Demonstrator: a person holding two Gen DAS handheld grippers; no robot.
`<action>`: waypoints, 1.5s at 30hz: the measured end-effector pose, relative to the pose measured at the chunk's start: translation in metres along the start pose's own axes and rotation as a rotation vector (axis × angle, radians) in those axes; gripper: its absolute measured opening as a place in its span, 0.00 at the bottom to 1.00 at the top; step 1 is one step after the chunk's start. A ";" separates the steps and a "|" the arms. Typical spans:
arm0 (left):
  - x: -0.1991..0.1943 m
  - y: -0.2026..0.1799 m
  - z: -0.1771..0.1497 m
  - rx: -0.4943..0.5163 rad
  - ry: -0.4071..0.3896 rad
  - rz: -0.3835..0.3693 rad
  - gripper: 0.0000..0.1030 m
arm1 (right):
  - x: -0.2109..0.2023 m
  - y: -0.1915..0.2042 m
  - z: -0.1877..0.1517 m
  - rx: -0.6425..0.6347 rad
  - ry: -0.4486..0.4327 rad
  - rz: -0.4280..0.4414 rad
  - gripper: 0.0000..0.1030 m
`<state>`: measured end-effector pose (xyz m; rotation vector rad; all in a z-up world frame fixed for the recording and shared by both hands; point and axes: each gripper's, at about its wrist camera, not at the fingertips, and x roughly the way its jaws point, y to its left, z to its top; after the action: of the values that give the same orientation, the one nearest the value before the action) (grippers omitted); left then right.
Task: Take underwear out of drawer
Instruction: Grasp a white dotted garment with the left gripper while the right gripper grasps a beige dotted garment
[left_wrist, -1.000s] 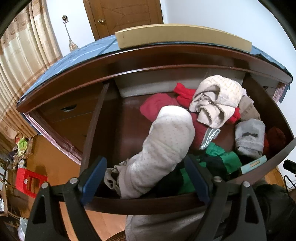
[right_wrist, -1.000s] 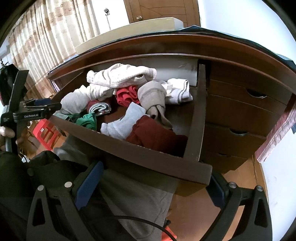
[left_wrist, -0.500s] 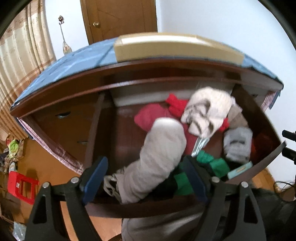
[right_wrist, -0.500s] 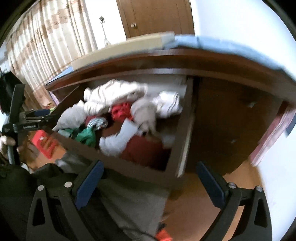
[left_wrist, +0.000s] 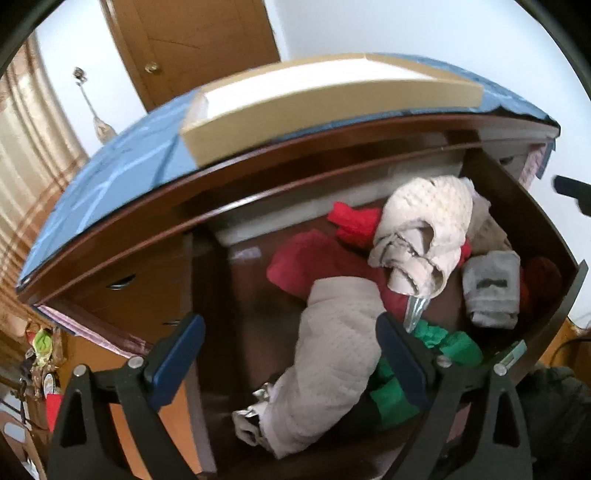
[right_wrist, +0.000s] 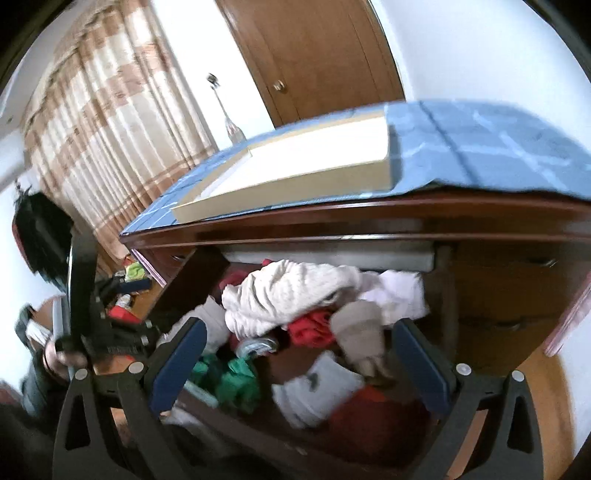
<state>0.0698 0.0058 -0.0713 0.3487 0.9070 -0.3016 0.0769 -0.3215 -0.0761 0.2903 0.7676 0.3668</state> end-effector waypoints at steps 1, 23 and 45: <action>0.002 0.000 0.000 -0.004 0.011 -0.012 0.92 | 0.012 0.001 0.005 0.029 0.021 -0.002 0.99; 0.036 -0.002 0.004 0.077 0.157 -0.068 0.92 | 0.142 0.001 0.014 0.441 0.282 -0.046 0.99; 0.077 0.000 0.003 -0.036 0.267 -0.101 0.57 | 0.154 0.016 0.017 0.284 0.251 -0.167 0.70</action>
<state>0.1171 -0.0032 -0.1321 0.3145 1.1932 -0.3366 0.1878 -0.2436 -0.1537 0.4482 1.0859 0.1356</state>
